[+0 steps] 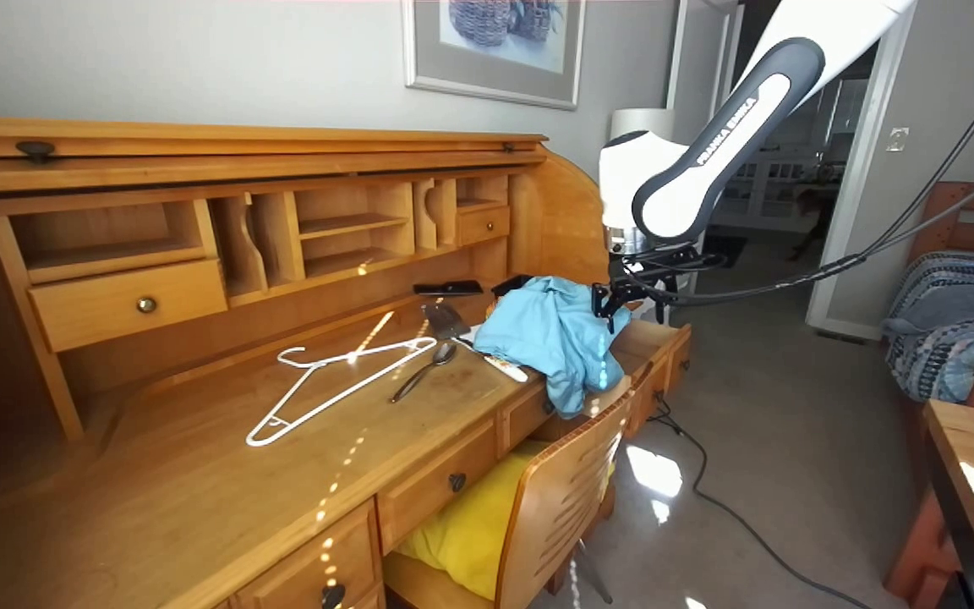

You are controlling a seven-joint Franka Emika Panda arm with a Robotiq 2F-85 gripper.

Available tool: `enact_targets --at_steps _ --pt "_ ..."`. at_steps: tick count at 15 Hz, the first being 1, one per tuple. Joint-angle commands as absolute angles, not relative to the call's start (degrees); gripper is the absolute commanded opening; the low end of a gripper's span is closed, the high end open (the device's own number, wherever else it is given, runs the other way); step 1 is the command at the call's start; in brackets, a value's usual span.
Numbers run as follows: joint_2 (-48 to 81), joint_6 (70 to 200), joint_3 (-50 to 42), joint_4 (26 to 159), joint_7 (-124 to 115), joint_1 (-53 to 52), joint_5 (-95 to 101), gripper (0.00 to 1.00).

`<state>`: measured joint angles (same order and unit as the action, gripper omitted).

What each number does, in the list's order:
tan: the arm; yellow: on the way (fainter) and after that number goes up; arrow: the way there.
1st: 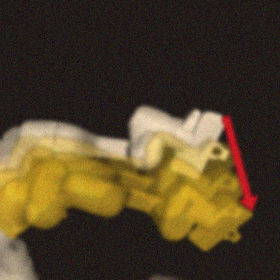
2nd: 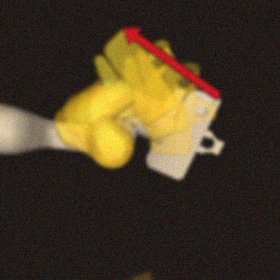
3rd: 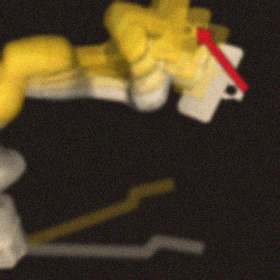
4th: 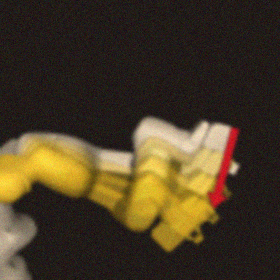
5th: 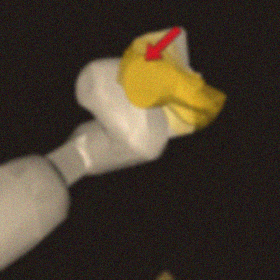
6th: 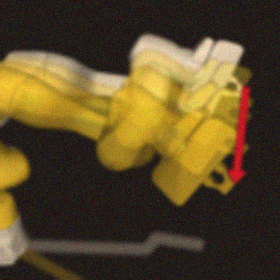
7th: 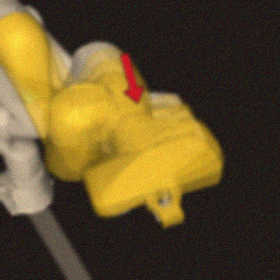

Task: Pick up the blue cloth and put it on the chair

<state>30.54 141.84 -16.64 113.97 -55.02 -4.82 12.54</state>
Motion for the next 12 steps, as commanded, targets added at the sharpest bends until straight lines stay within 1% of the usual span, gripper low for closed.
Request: enact_targets --at_steps 1,4,8,12 --pt "28.59 145.1 -15.96 116.41 -58.5 -4.21 10.17 1.0" --pt "28.42 147.11 -16.39 116.69 -60.07 -4.27 9.8 1.0" --pt "28.64 149.6 -21.19 117.45 -68.52 -7.13 13.73 1.0" --pt "29.28 150.34 -23.19 117.45 -73.74 -7.88 14.51 1.0"
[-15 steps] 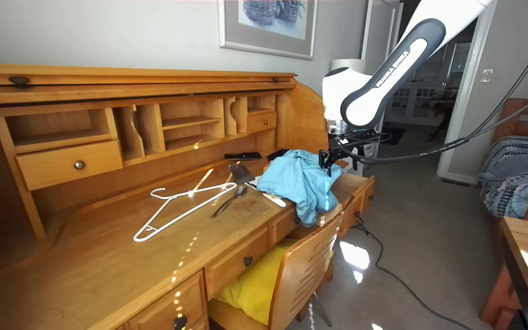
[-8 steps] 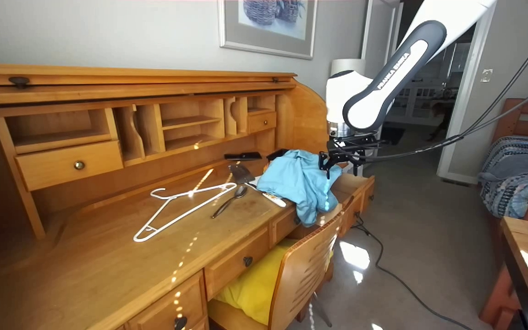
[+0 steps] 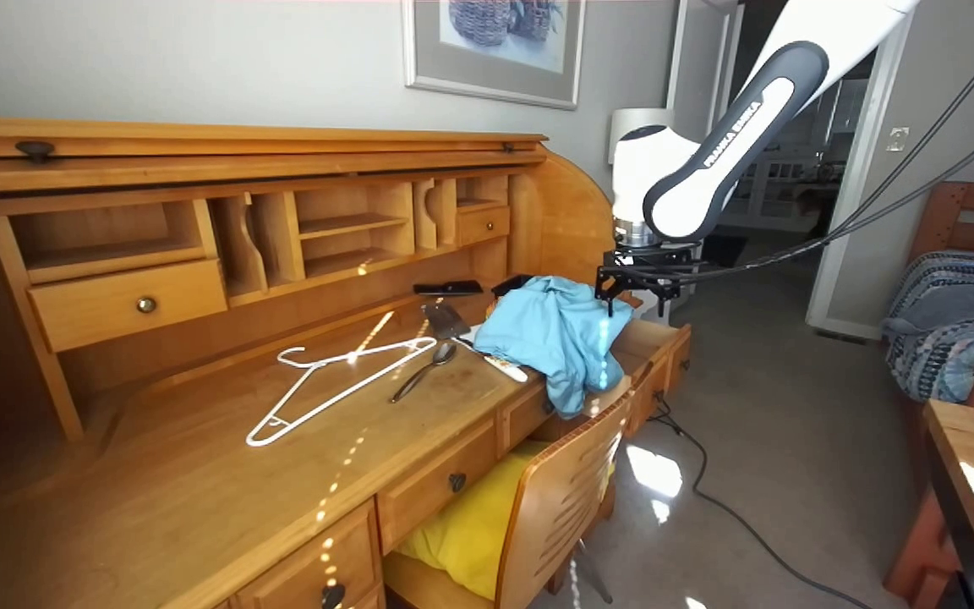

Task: Pick up the blue cloth and put it on the chair

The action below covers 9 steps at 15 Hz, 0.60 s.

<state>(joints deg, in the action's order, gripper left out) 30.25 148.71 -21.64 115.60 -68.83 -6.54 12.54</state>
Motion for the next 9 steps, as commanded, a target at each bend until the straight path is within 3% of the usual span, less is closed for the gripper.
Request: enact_targets --at_steps 1,2,3,5,9 --pt "29.51 150.45 -23.59 117.36 -74.97 -8.28 14.99 1.0" --pt "29.76 150.42 -23.71 117.12 -75.95 -8.55 15.3 0.99" --pt "29.94 150.4 -23.59 116.9 -76.75 -8.65 15.5 0.75" --pt "29.95 150.43 -23.24 116.58 -77.87 -8.91 15.98 0.7" --pt "29.47 150.75 -22.99 116.61 -78.88 -9.47 16.67 0.4"
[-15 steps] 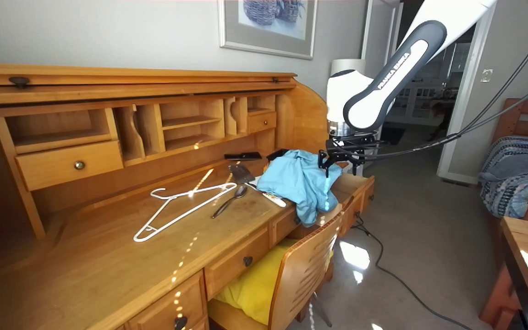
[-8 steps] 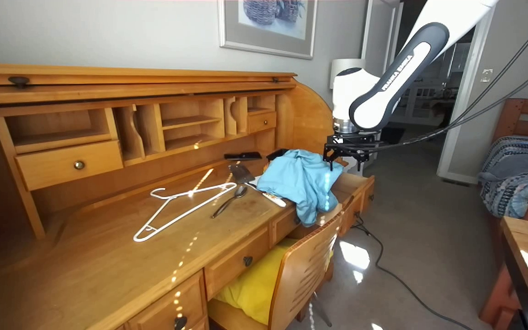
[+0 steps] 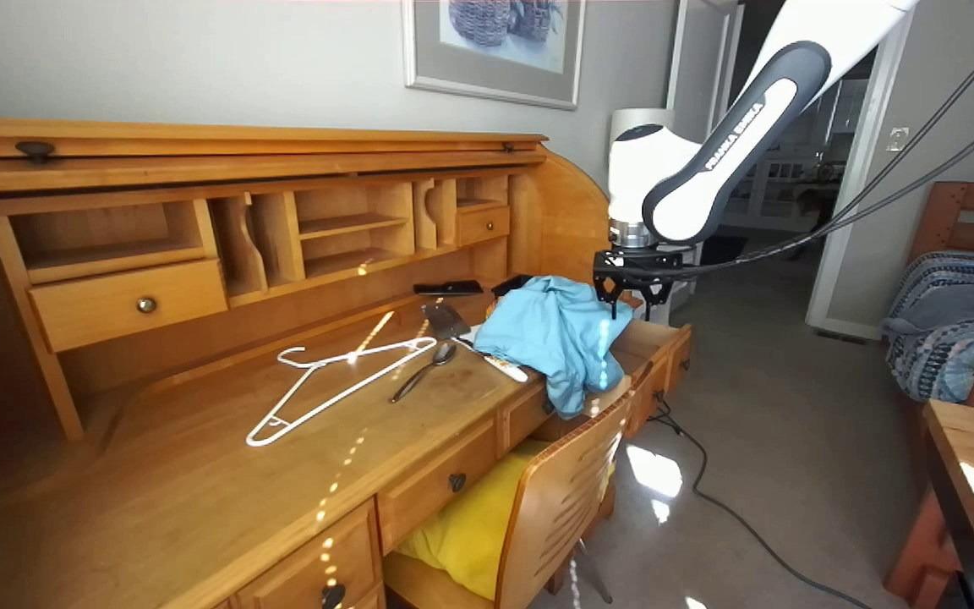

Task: Pick up the blue cloth and put it on the chair

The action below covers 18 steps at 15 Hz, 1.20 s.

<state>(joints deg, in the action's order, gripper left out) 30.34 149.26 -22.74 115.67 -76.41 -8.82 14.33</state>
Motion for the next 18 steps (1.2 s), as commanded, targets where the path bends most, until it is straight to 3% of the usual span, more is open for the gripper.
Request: enact_targets --at_steps 1,2,3,4,6,12,14,15,18 --pt "29.35 150.8 -23.0 116.65 -78.86 -9.58 16.99 0.32" --pt "28.94 150.78 -22.72 116.85 -78.31 -9.4 16.95 0.26" --pt "28.25 150.65 -22.32 117.25 -77.09 -9.19 17.01 0.3" --pt "26.72 151.19 -21.18 118.34 -74.96 -8.35 16.4 0.62" --pt "24.04 154.0 -19.43 120.74 -71.55 -7.05 15.25 0.58" --pt "18.46 158.72 -21.4 127.65 -74.22 -7.77 16.1 0.98" --pt "16.78 156.0 -22.37 129.32 -75.43 -8.25 16.72 1.0" --pt "20.31 156.7 -21.02 125.57 -74.03 -7.18 15.6 0.95" --pt "18.79 156.61 -21.23 127.58 -74.18 -6.9 15.75 1.0"
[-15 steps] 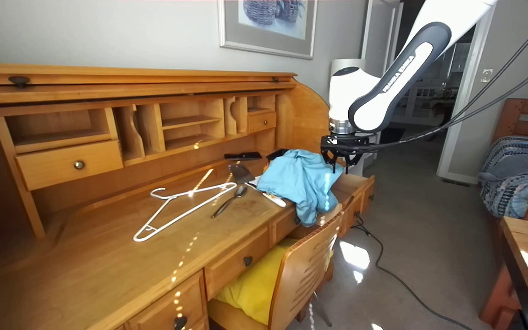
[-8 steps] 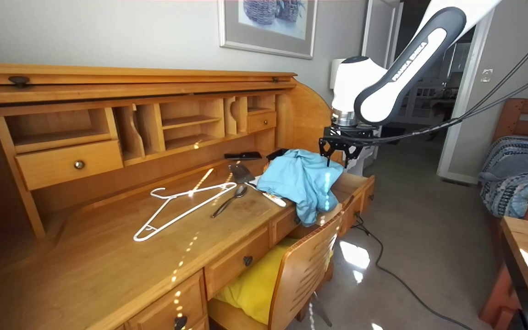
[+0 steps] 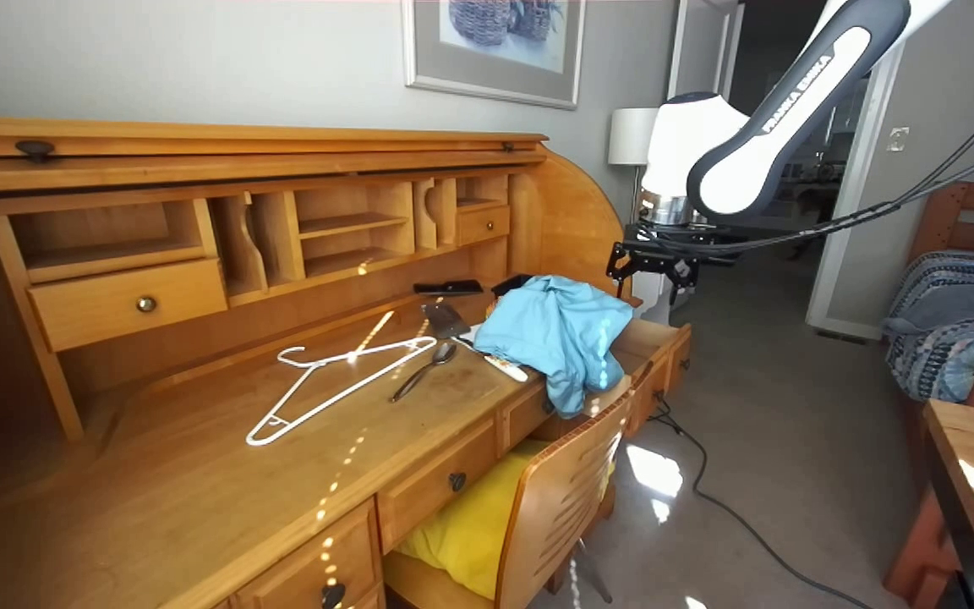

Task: Pick up the blue cloth and put it on the chair

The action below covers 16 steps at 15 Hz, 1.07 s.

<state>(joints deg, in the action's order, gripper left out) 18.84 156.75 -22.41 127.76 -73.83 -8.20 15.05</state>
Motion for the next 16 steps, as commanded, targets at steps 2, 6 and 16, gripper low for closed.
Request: enact_targets --at_steps 2,6,16 --pt "19.68 157.15 -20.84 127.08 -74.05 -6.42 14.96 1.0" --pt "24.2 163.1 -23.77 125.69 -78.28 -7.12 16.47 1.0" --pt "35.26 171.59 -32.99 120.8 -82.86 -14.57 11.64 0.95"
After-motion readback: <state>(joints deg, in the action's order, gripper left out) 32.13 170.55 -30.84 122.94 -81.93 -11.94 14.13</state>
